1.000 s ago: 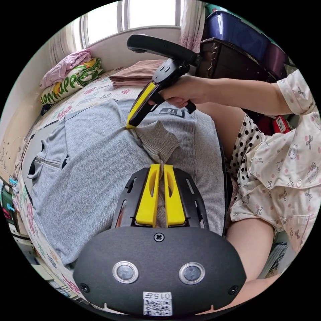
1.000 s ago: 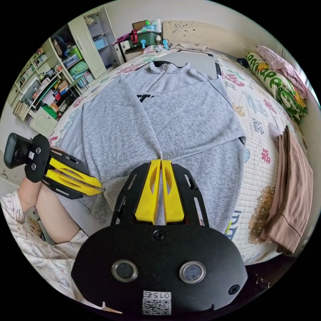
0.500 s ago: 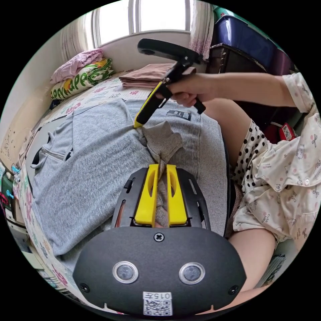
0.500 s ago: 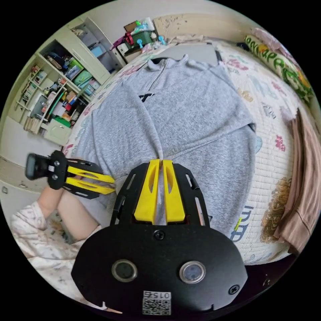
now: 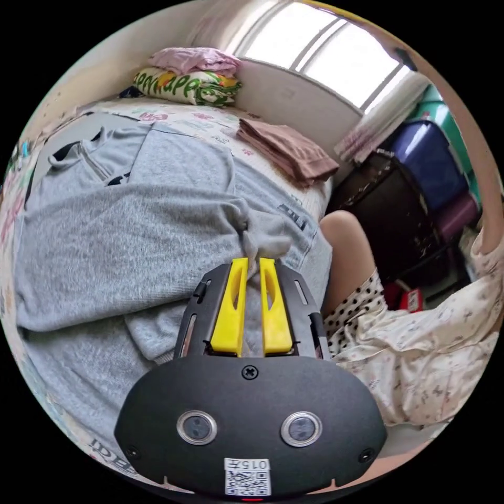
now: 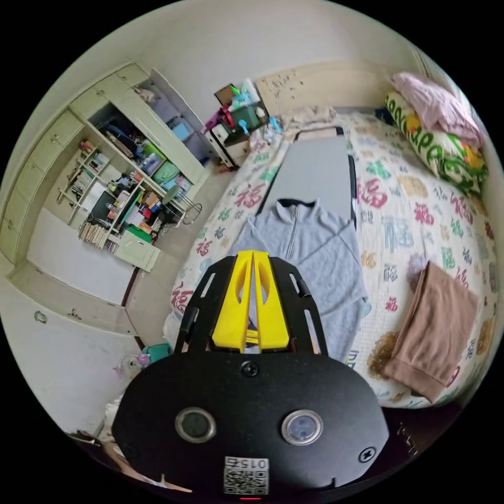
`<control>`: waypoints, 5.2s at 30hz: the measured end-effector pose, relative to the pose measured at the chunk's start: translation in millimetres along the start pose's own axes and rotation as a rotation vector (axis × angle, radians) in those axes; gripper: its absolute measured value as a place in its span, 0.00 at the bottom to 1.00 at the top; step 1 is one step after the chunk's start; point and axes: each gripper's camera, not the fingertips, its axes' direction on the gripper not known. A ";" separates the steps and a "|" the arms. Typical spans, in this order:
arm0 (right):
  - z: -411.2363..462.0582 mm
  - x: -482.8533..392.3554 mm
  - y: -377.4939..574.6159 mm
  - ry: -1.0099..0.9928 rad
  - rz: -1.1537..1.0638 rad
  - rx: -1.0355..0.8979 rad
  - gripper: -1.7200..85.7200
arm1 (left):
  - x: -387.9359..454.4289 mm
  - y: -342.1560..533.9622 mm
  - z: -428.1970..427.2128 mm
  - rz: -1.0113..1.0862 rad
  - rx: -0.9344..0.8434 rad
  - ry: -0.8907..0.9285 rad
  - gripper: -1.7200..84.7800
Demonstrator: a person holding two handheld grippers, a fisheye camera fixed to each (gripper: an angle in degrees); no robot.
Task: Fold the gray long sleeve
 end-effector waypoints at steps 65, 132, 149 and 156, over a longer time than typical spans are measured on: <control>109.1 280.3 156.8 -0.153 -0.391 0.177 0.06 | 22.6 130.8 -24.2 -0.105 0.604 -0.198 0.02; 397.9 633.2 497.5 -0.133 -0.236 -0.077 0.13 | 24.7 266.8 144.1 -0.559 0.528 -0.115 0.09; 608.8 487.4 457.2 -0.001 -0.808 -0.024 0.14 | -160.1 206.0 45.8 -0.850 0.712 -0.292 0.15; 737.6 462.4 433.5 0.175 -0.843 -0.176 0.12 | -221.8 155.2 49.6 -0.871 0.549 -0.380 0.16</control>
